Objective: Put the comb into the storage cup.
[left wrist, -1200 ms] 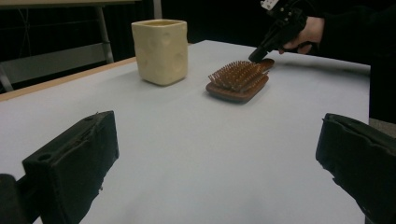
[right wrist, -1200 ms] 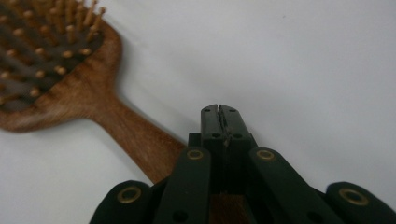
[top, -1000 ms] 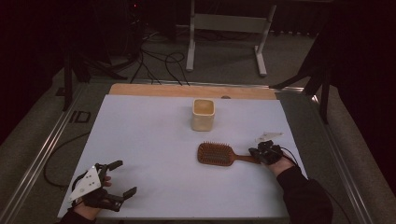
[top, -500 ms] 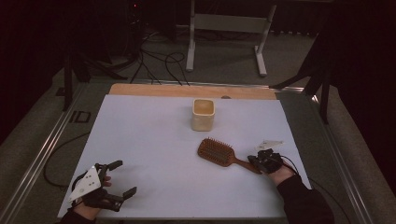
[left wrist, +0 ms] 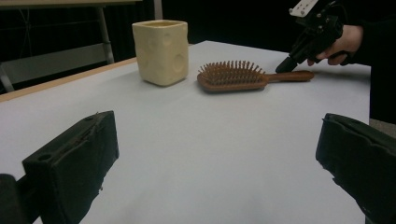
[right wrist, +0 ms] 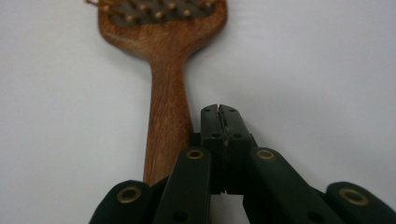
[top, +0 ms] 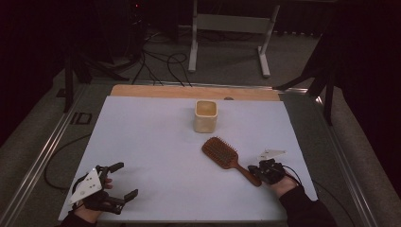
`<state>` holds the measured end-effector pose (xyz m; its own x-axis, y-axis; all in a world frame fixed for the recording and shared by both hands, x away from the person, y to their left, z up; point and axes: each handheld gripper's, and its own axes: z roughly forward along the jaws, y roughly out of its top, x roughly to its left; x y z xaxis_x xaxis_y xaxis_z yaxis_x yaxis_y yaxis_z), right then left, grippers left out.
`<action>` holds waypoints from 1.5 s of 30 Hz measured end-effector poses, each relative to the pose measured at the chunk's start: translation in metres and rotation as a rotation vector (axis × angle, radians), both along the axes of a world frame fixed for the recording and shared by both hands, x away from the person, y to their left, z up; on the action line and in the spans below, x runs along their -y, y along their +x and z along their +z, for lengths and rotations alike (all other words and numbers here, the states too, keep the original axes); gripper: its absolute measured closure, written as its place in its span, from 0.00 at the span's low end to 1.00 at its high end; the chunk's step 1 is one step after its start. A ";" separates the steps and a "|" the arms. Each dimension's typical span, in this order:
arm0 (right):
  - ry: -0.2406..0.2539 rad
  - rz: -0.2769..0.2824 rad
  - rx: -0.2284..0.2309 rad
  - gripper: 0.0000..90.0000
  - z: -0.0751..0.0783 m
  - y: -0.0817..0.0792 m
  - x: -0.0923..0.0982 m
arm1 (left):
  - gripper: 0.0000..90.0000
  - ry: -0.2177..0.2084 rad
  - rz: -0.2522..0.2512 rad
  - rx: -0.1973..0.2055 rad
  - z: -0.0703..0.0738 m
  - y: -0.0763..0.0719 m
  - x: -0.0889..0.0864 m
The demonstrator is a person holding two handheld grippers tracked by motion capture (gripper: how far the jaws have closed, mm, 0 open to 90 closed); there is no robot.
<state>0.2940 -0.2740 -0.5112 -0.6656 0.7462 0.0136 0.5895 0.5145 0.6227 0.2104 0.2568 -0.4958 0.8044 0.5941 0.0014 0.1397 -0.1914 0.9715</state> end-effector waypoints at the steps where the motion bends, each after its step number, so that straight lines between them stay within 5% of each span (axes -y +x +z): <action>1: -0.001 0.003 -0.002 1.00 0.000 -0.001 -0.001 | 0.00 0.000 0.000 0.000 0.000 0.000 0.000; 21: -0.009 0.059 -0.023 1.00 0.002 -0.014 -0.018 | 0.00 0.001 -0.002 0.000 0.000 0.000 0.000; 32: -0.023 -0.026 0.052 1.00 0.016 -0.011 -0.006 | 0.00 0.003 -0.003 0.000 0.000 0.000 0.000; 45: -0.041 -0.070 0.057 0.92 0.039 -0.013 -0.018 | 0.00 0.004 -0.002 0.001 0.000 0.000 0.001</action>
<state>0.2813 -0.2556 -0.4723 -0.6107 0.7900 -0.0548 0.5888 0.4993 0.6356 0.2102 0.2561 -0.4957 0.8055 0.5926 0.0044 0.1386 -0.1957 0.9708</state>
